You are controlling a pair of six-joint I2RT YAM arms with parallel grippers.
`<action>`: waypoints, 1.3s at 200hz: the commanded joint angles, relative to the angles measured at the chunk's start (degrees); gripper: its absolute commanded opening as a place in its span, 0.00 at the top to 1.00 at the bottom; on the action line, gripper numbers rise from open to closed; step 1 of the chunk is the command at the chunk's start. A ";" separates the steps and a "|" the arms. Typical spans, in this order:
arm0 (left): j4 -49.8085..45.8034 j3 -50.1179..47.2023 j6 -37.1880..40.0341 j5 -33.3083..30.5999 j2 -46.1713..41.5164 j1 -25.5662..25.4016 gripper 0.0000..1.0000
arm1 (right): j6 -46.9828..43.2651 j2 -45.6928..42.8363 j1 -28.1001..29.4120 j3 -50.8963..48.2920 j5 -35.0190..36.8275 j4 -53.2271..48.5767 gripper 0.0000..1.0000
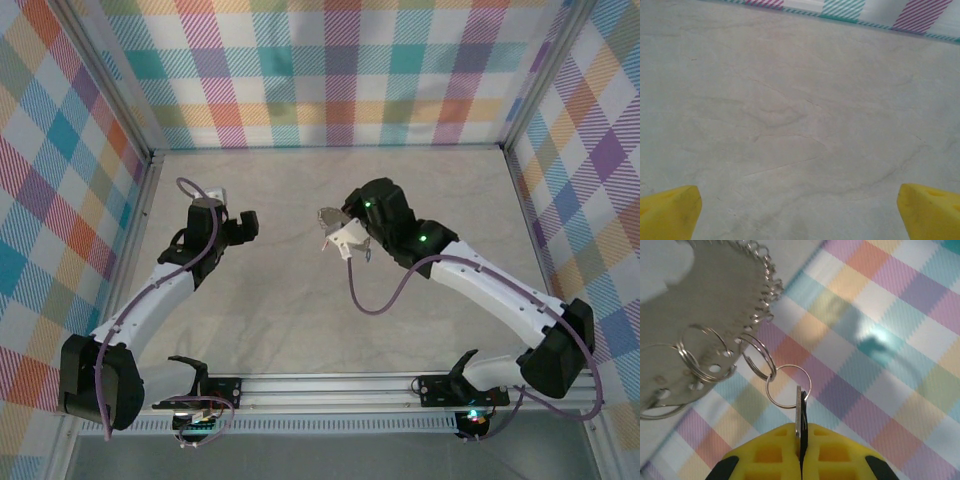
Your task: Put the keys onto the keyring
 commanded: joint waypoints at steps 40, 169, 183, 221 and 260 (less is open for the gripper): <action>-1.35 1.33 -0.09 -0.88 0.48 1.15 0.00 | 29.51 8.49 8.09 9.07 -0.86 -16.66 1.00; -0.75 -0.80 3.09 -3.04 1.37 1.78 0.00 | 65.51 21.51 10.01 10.35 -13.98 -17.09 1.00; -0.68 -0.89 3.56 -2.64 1.47 1.78 0.00 | 65.47 21.52 8.71 8.69 -13.85 -17.22 1.00; -0.48 -0.89 3.68 -1.66 2.13 1.78 0.00 | 64.29 20.99 4.67 4.10 -13.10 -18.09 1.00; -0.65 -0.65 3.67 -1.08 2.25 1.78 0.00 | 62.51 21.54 1.13 -0.53 -12.16 -18.32 1.00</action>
